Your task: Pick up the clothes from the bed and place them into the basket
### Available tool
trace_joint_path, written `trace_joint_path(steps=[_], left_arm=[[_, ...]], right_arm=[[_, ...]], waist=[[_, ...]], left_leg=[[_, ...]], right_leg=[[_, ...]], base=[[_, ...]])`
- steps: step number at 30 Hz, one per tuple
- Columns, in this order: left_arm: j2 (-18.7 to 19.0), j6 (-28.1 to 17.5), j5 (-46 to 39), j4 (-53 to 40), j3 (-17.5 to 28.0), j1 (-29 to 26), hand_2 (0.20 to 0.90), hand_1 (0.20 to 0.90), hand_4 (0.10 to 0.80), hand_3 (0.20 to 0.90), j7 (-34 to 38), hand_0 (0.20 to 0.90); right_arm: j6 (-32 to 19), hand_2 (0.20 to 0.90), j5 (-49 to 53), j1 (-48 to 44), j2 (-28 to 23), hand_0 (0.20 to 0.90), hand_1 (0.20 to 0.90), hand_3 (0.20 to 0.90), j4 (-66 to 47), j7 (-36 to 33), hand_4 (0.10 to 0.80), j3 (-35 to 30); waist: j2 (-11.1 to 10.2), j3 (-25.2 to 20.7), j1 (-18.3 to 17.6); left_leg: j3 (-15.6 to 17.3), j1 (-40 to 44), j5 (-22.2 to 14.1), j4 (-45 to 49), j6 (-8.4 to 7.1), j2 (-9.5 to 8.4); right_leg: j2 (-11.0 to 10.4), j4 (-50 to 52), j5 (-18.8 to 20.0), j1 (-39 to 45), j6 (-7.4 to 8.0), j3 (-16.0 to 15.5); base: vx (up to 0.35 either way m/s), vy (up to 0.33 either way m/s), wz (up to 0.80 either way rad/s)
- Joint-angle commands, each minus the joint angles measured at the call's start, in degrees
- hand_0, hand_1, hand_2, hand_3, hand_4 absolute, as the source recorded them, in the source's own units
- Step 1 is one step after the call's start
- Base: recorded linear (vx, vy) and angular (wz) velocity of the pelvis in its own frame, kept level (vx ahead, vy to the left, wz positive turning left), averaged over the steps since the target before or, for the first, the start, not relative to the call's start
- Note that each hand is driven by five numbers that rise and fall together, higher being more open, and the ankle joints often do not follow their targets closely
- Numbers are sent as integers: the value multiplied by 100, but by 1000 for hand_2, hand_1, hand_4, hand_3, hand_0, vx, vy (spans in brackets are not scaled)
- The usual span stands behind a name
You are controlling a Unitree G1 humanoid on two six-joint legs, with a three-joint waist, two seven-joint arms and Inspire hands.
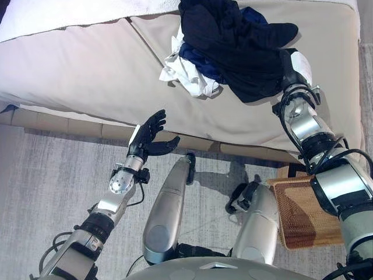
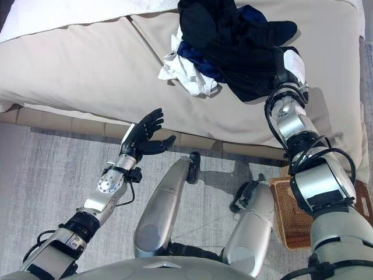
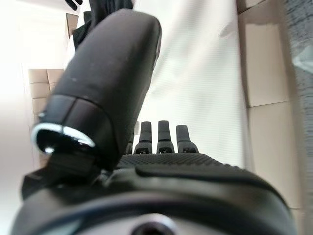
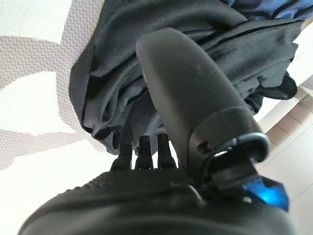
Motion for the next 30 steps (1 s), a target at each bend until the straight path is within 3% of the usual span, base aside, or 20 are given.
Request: trace_joint_path(steps=[1, 11, 12, 13, 14, 21, 30], left_arm=[[88, -471, -206, -914, 257, 190, 900, 900, 800, 900, 158, 900], [191, -566, -288, -1217, 390, 445, 900, 900, 800, 900, 136, 900], [192, -568, -274, -1254, 400, 471, 900, 900, 800, 900, 138, 900], [202, -576, -274, -1268, 413, 496, 900, 900, 800, 900, 124, 900], [223, -593, -297, -1263, 428, 520, 900, 900, 800, 900, 97, 900], [224, -548, -254, -1302, 442, 589, 900, 900, 800, 900, 38, 900], [238, -452, -225, -1227, 403, 720, 900, 900, 800, 900, 71, 900]], right_arm=[[-78, 900, 134, -863, -215, 900, 900, 900, -243, -119, 800, 191], [167, 900, 436, -1288, -340, 900, 900, 900, 144, 255, 800, 304], [155, 825, 514, -1302, -367, 825, 825, 812, 152, 262, 712, 314], [145, 658, 604, -1310, -384, 658, 658, 617, 136, 225, 517, 317], [132, 300, 681, -1300, -397, 300, 300, 200, 92, 163, 100, 294], [124, 300, 777, -1231, -377, 300, 300, 200, 7, -111, 100, 121], [106, 300, 991, -990, -462, 300, 300, 200, 107, -174, 100, -161]], waist=[[99, -194, 97], [227, -83, 204], [230, -83, 209], [232, -82, 214], [231, -82, 216], [168, -84, 217], [-25, -342, 222]], left_leg=[[251, 292, -1300, 939, 381, -55], [164, -167, -1323, 1384, 407, -123], [159, -180, -1327, 1399, 412, -126], [161, -183, -1331, 1414, 414, -127], [165, -169, -1335, 1406, 418, -131], [156, 173, -1349, 1266, 358, -99], [197, 1197, -1235, 430, 288, 123]], right_leg=[[388, 246, 89, -125, -325, 67], [399, 649, 42, -587, -347, 141], [401, 660, 41, -598, -349, 134], [402, 667, 38, -597, -352, 129], [401, 656, 36, -580, -353, 120], [414, 450, 76, -204, -322, 56], [378, -341, 252, 855, -286, -153]], base=[[-7, -10, 7], [-10, -9, 3], [0, 0, 0], [0, 0, 0], [0, 0, 0], [0, 0, 0], [70, -2, -1]])
